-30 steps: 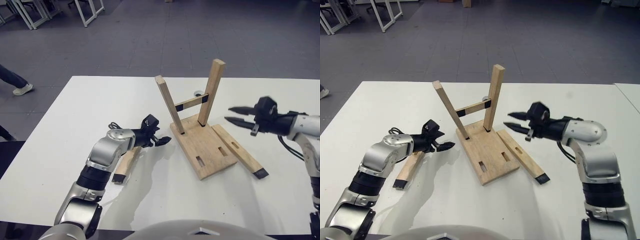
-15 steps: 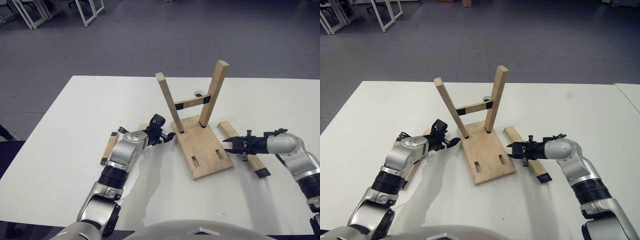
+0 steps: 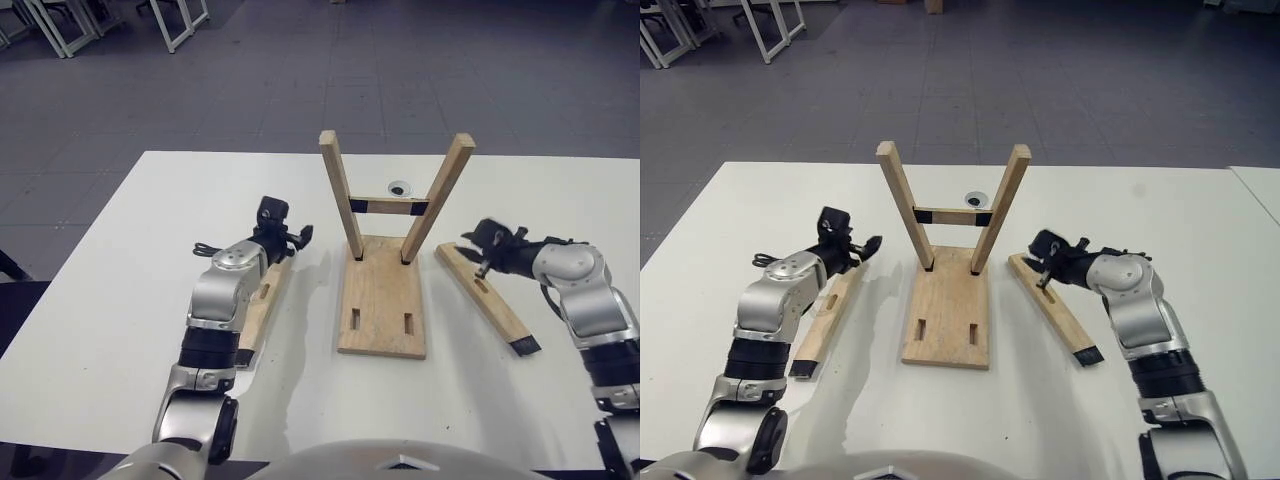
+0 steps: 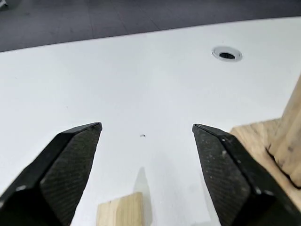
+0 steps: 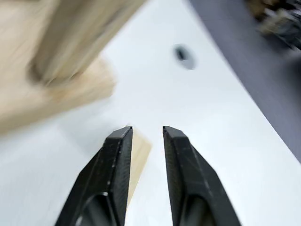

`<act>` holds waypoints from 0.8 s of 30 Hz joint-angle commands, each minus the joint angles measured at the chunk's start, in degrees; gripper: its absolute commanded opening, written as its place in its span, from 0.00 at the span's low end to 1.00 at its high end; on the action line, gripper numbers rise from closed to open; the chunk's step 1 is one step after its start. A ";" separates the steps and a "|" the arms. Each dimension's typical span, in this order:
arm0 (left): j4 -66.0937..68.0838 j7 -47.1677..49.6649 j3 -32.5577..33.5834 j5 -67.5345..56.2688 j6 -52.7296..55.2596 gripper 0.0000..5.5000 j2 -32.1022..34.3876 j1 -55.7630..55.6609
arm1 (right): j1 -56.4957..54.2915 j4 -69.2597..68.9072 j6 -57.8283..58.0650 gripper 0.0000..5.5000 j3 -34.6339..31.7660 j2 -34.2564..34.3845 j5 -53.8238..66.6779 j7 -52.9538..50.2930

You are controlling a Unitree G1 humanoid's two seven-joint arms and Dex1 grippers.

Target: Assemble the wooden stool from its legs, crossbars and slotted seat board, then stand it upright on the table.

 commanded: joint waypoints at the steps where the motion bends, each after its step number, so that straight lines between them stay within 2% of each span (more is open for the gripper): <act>1: -0.67 3.93 0.79 0.93 -2.92 0.55 -2.57 -3.09 | -4.16 -4.27 10.57 0.09 -5.09 10.28 2.75 -12.41; 5: -0.34 6.88 -0.01 2.15 -5.31 0.54 -4.98 -5.64 | -7.14 -5.69 17.77 0.05 -9.56 17.96 4.64 -22.59; 9: -1.06 11.91 2.37 2.57 -5.76 0.54 -7.60 -5.45 | -8.37 -4.57 19.97 0.05 -11.85 18.73 5.61 -26.55; 13: -1.80 15.76 7.50 2.12 -6.84 0.54 -7.73 -2.58 | -9.01 -0.71 18.89 0.05 -13.91 15.78 5.49 -27.83; 16: -2.20 16.19 12.72 2.40 -6.80 0.54 -3.41 -0.47 | -9.17 2.75 16.74 0.05 -14.99 11.09 4.50 -28.08; 18: -2.48 15.81 13.78 3.59 -5.81 0.54 -0.31 0.39 | -8.99 3.44 15.88 0.05 -14.30 8.99 3.82 -27.91; 21: -2.97 14.37 8.60 6.61 -3.94 0.54 1.93 -0.56 | -8.40 0.63 16.41 0.05 -9.92 8.96 3.55 -26.27; 24: -4.57 9.12 -4.68 10.48 0.18 0.54 2.19 -3.89 | -7.33 -6.85 19.94 0.05 -1.81 9.74 5.05 -21.45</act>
